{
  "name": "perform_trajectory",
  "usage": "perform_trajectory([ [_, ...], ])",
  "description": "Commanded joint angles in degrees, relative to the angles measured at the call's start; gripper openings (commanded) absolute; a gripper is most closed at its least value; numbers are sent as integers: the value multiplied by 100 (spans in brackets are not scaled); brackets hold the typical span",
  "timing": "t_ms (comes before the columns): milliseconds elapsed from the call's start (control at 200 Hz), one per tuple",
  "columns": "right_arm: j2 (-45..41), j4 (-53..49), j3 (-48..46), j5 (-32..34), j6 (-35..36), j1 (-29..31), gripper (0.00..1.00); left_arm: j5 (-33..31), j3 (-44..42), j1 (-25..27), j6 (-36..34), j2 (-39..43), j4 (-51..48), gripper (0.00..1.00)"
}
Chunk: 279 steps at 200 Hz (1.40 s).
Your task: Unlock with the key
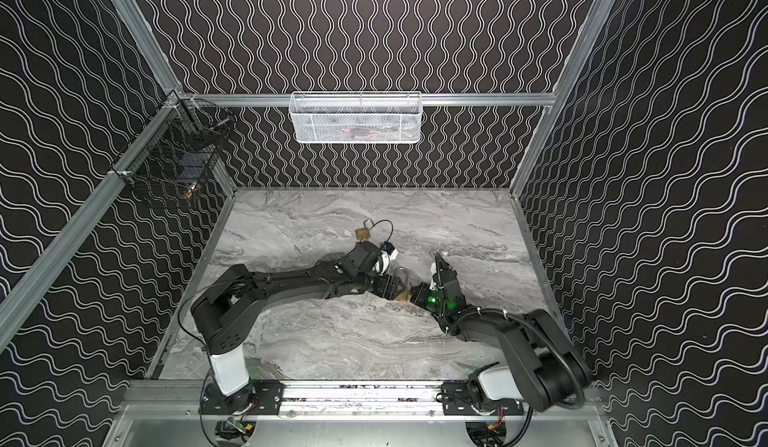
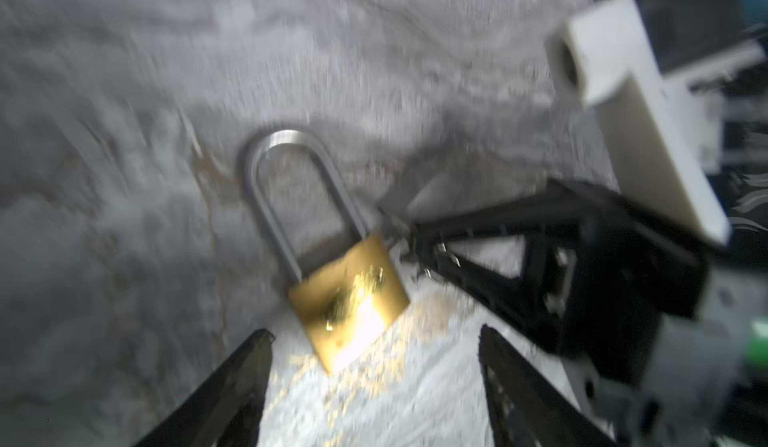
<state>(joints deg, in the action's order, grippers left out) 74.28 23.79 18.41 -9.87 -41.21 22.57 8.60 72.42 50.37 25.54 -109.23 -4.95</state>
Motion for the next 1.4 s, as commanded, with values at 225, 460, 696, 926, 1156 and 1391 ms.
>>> perform_trajectory([
  [225,-2791,-2459,-507,1171,100,-102,0,-2194,2426,611,828,-1405,-3244,78],
  [460,-3641,-3197,-677,666,20,-111,0,-2427,2975,709,1619,-2022,-3654,77],
  [696,-3757,-3104,-788,572,43,-108,0,-2148,2961,713,1842,-2210,-3460,76],
  [926,-3914,-3114,-890,343,-70,-111,0,-1729,3117,684,2303,-2492,-3631,63],
  [1156,-4077,-3113,-955,108,69,-111,0,-1675,2804,685,2587,-2225,-3278,49],
  [1391,-3793,-2355,-1293,-203,174,-111,0,-1911,2432,556,2463,-1724,-2877,46],
])
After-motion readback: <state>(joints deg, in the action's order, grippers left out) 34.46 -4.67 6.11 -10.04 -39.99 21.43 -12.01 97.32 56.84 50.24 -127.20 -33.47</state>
